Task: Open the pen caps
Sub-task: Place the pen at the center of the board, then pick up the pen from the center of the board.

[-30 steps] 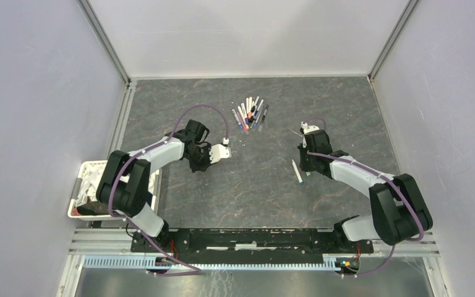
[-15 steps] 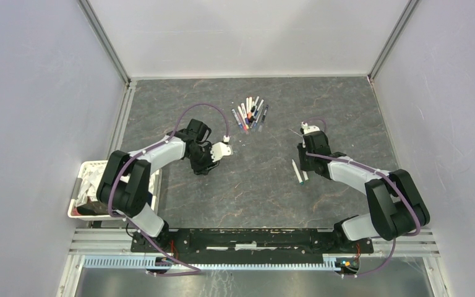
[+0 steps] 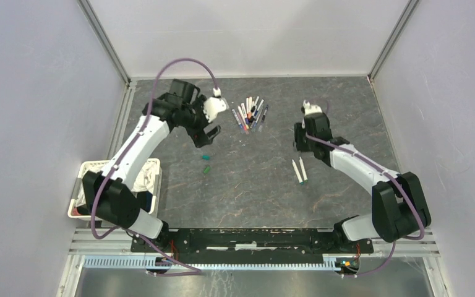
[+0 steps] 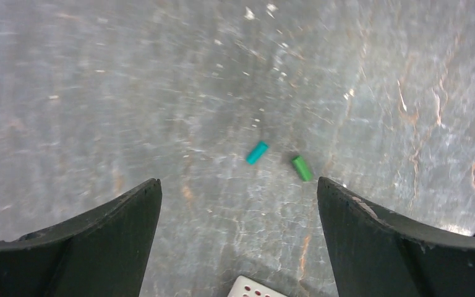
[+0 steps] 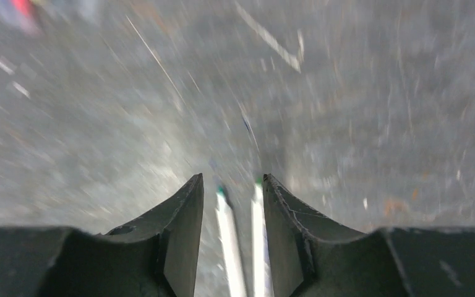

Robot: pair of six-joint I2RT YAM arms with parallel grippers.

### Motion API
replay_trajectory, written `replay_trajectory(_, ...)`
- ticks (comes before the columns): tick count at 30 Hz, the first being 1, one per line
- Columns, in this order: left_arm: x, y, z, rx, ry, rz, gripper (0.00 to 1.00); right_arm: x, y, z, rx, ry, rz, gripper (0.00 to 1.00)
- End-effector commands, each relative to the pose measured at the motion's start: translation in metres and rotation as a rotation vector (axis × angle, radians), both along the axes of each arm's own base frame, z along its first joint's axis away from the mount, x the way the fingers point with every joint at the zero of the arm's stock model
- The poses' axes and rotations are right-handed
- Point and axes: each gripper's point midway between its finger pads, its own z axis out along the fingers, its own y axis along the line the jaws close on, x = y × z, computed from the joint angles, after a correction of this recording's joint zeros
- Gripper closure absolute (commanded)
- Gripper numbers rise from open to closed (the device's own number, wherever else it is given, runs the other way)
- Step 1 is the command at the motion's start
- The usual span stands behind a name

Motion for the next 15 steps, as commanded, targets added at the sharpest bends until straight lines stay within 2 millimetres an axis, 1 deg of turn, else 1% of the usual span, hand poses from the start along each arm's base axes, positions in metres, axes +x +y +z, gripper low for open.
replay_trajectory(1, 0.006, 0.014, 0.066, -0.077, -0.082, 0.166, 0.0, 0.054, 0.032, 0.059, 0.085, -0.126, -0.013, 0.54)
replay_trajectory(3, 0.008, 0.019, 0.078, -0.104, -0.105, 0.19, 0.0, 0.074, 0.048, 0.063, 0.08, -0.126, -0.014, 0.54)
replay_trajectory(5, 0.006, 0.023, 0.084, -0.128, -0.111, 0.205, 0.0, 0.093, 0.062, 0.064, 0.069, -0.125, -0.024, 0.54)
replay_trajectory(7, 0.004, 0.027, 0.085, -0.135, -0.111, 0.218, 0.0, 0.113, 0.074, 0.059, 0.063, -0.121, -0.038, 0.54)
replay_trajectory(11, 0.001, 0.034, 0.084, -0.152, -0.097, 0.245, 0.0, 0.146, 0.093, 0.046, 0.072, -0.093, -0.048, 0.55)
replay_trajectory(15, -0.004, 0.036, 0.076, -0.16, -0.067, 0.255, 0.0, 0.169, 0.117, 0.039, 0.076, -0.1, -0.02, 0.55)
